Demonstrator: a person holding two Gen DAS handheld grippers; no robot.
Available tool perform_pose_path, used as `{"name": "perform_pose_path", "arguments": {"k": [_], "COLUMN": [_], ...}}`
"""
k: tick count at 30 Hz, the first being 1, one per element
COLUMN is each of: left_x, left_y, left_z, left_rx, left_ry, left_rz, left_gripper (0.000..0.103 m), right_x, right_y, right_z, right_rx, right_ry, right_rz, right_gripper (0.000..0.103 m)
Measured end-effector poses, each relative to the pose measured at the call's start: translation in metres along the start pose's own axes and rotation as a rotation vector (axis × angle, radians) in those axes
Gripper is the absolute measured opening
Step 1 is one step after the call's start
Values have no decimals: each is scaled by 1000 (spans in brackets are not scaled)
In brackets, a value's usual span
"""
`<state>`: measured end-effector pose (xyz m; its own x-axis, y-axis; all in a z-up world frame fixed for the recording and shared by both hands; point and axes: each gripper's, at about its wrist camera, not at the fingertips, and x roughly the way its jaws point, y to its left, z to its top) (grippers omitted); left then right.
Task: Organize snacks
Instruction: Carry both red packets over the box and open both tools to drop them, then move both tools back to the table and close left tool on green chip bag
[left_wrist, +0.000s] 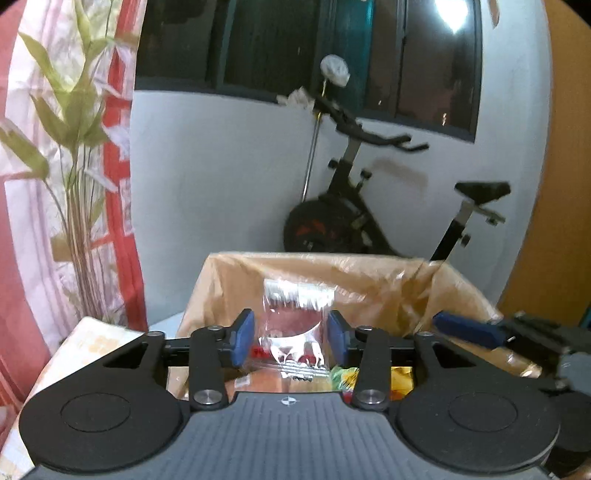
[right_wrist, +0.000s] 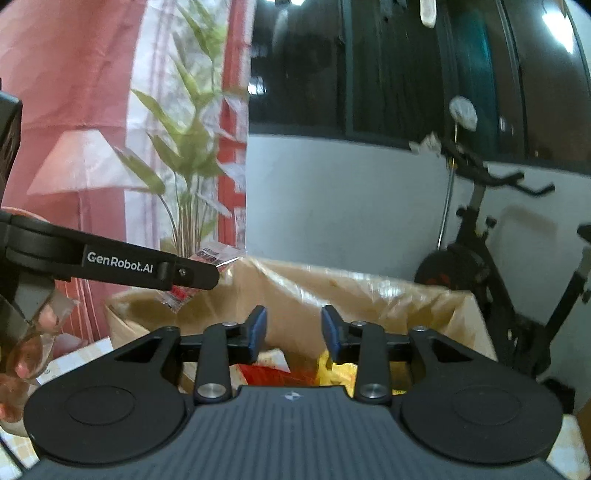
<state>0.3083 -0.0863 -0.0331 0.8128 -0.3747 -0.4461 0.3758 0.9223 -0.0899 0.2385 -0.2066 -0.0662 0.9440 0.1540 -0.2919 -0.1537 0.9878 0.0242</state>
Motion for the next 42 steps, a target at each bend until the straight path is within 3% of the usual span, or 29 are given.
{"name": "perform_pose_path", "arguments": {"k": [2,4,11,21,29,34,37,42], "left_x": [-4,-10,-44,-93,-90,-79,-68,-44], "left_y": [2,5,9,17,5,-6,-11,-23], "left_z": [-4,-7,-21,-56,-81,-95,-106,-134], "left_rx": [16,23,38,-55,-19,-3,6,14], "left_ry": [-11,-17,-32,-43,0,43,93,194], "left_rz": [19,17,-11,-70,-72,-104,-130,-181], "left_gripper": [65,65,65,65,65,65,65,67], "right_x": [-7,-19,-59,-110,-105,-81,-75,-85], "right_y": [-3,-7,-14,-12,-3,-1,3,3], "right_z": [-2,-4,-13,-51,-91,-117,-136,-153], "right_rx": [10,24,64,45,49,82,80,152], "right_ry": [-28,-56,-76,-53,57,190,255,281], "right_rz": [4,18,59,43,50,49,60,107], "right_gripper": [42,50,50,50,50,50,50,50]}}
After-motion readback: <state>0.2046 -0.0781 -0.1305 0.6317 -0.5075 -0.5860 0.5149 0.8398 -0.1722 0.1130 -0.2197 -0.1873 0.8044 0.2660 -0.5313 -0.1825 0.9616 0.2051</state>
